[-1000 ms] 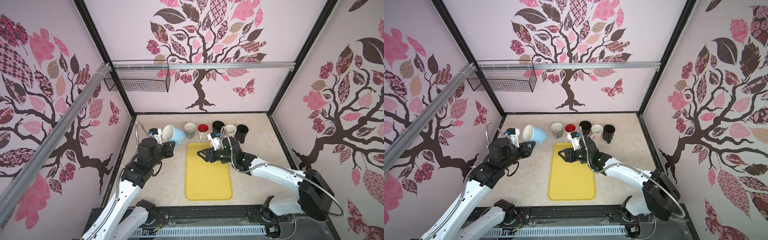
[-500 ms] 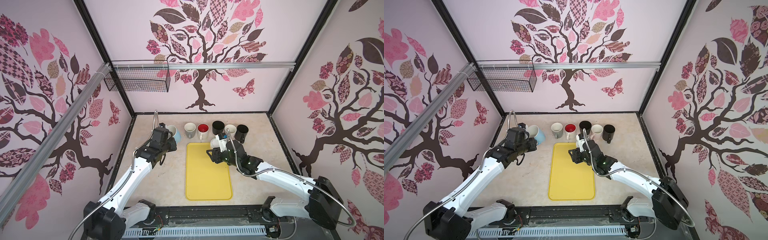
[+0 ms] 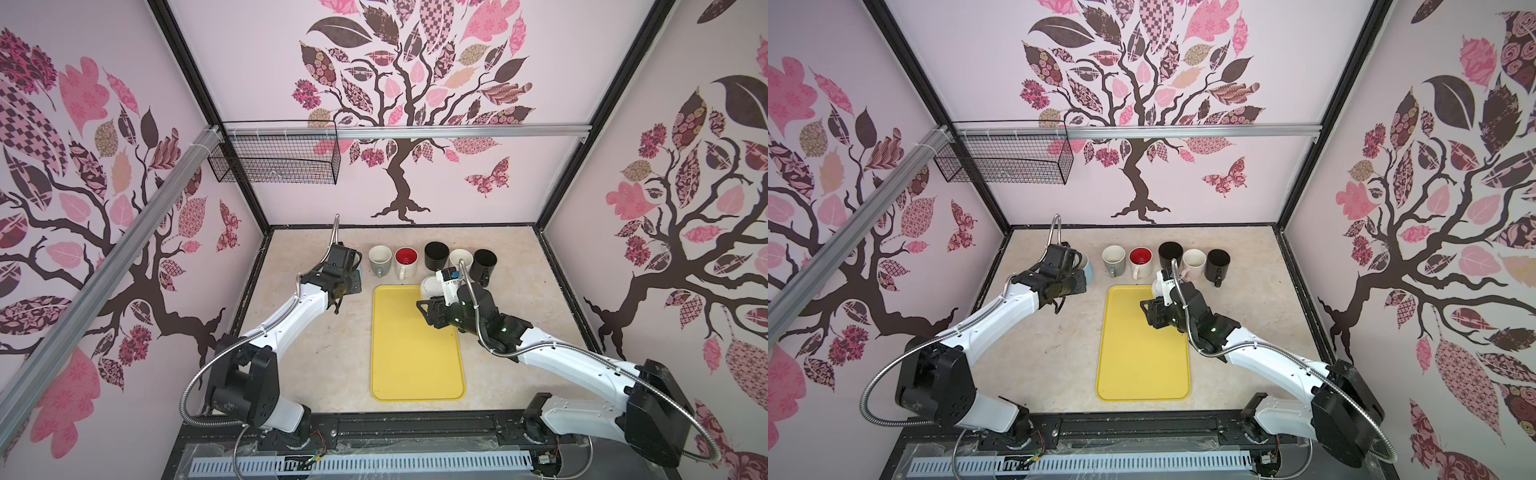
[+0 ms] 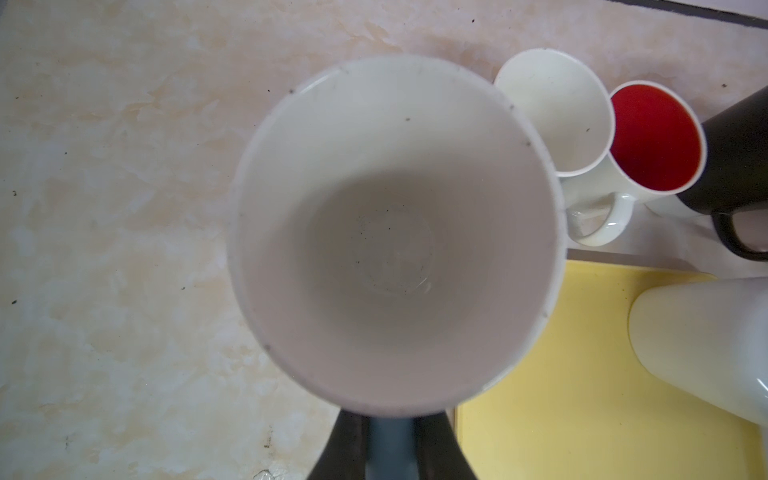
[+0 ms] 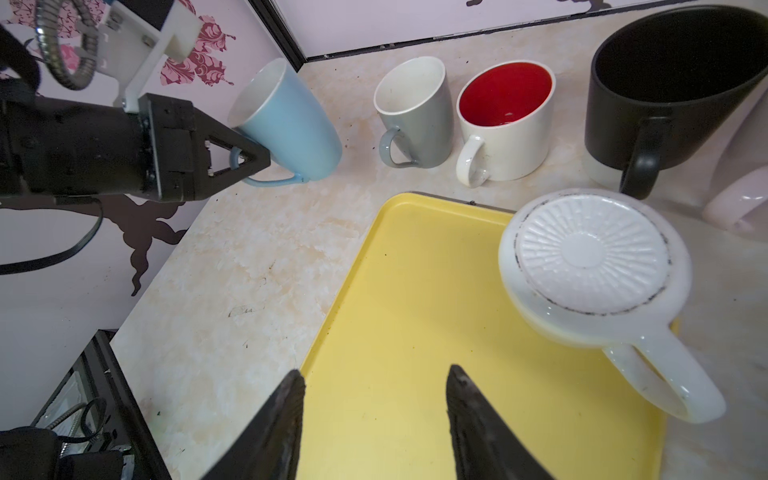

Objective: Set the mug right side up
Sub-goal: 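Carry the light blue mug away with the left gripper while the right withdraws, then lower the light blue mug upright beside the grey mug and open the left gripper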

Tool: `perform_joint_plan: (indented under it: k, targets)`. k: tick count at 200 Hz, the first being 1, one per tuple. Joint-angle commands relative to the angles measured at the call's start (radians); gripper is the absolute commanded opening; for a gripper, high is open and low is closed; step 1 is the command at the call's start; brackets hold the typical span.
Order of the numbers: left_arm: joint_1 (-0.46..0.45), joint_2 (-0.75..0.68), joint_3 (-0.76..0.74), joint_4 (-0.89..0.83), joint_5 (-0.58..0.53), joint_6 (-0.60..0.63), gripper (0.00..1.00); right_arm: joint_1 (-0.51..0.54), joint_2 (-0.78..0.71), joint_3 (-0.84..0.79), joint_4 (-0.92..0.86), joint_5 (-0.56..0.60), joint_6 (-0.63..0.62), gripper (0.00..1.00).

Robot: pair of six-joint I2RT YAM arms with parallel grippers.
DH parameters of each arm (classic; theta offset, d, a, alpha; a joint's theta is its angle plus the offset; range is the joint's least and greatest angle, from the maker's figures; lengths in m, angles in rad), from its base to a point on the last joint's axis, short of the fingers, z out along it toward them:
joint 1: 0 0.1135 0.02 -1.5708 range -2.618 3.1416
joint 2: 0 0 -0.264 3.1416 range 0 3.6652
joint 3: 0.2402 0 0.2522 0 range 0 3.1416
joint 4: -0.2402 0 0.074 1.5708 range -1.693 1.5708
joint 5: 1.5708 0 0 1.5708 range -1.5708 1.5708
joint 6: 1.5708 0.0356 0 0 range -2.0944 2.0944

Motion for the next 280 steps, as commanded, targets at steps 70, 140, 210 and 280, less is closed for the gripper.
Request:
perform_joint_plan:
  k: [70,140,210,280]
  targets:
    - [0.006,0.230,0.223,0.102,-0.068,0.032,0.00,-0.005,-0.051,0.001,-0.016,-0.013,-0.006,0.58]
    - [0.007,0.317,0.288,0.090,-0.080,0.015,0.00,-0.008,-0.077,-0.004,-0.020,0.006,-0.014,0.59]
    - [0.015,0.358,0.317,0.093,-0.077,0.015,0.00,-0.008,-0.069,-0.004,-0.021,0.008,-0.017,0.60]
    - [0.024,0.390,0.338,0.100,-0.066,0.016,0.00,-0.008,-0.059,-0.003,-0.020,0.009,-0.019,0.62]
